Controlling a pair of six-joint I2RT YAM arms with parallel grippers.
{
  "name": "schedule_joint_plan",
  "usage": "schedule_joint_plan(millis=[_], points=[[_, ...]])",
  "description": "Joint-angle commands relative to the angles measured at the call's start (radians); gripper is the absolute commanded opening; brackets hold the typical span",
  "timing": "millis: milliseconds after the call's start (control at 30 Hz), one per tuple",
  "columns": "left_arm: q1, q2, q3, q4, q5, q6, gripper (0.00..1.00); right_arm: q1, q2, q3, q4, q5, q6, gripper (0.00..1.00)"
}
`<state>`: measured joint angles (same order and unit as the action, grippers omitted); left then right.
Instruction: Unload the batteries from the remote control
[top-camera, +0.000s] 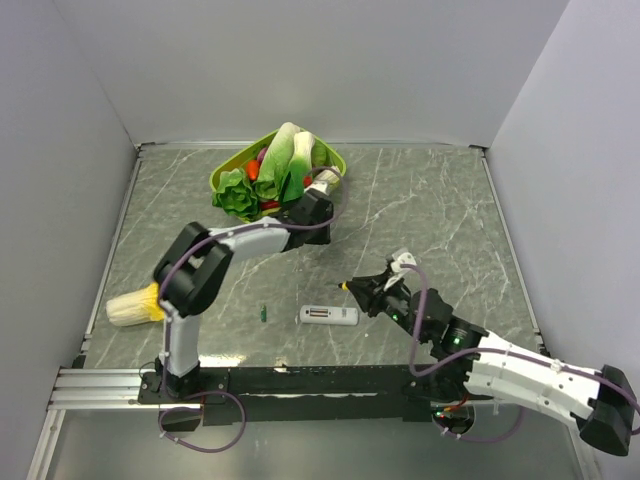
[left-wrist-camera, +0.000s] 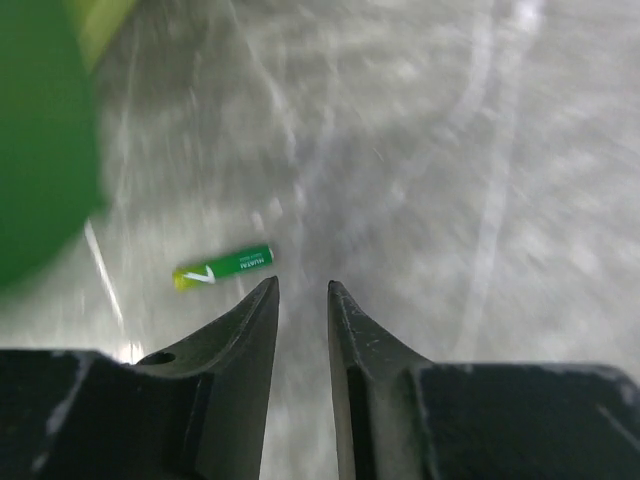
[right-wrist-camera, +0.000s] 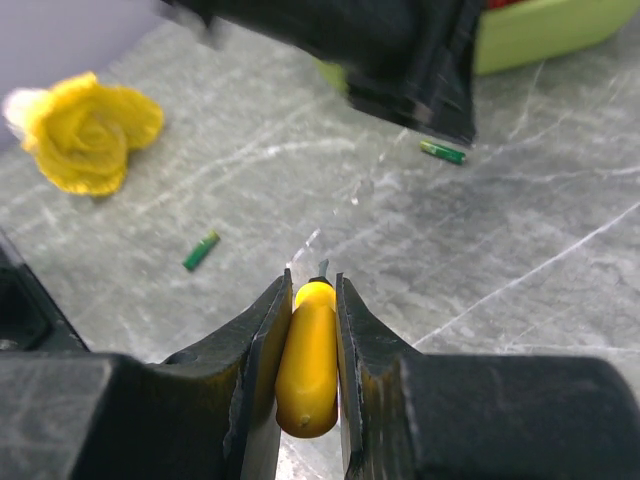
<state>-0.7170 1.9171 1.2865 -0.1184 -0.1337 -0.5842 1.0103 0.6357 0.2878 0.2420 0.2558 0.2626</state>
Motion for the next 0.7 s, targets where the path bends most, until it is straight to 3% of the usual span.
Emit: schedule_joint_plan(millis=[0,233,500,667], points=[[0.004,0.160,0.167,-0.093,-0.127,0.078,0.30,0.004,-0.120,-0.001,-0.059,0.023,-0.023,0.00],[-0.001,0.053,0.034,0.080,-0.015,0.060,0.30,0.001,-0.153,-0.022,-0.083,0.056,-0.033,0.00],[-0.042,-0.205,-0.081,0.077,0.014,0.069,0.33,0.002,-0.102,-0.048,-0.009,0.060,0.016,0.00],[-0.088,-0.392,-0.174,0.058,-0.026,0.035,0.36,0.002,-0.055,-0.029,-0.056,0.131,0.041,0.00]])
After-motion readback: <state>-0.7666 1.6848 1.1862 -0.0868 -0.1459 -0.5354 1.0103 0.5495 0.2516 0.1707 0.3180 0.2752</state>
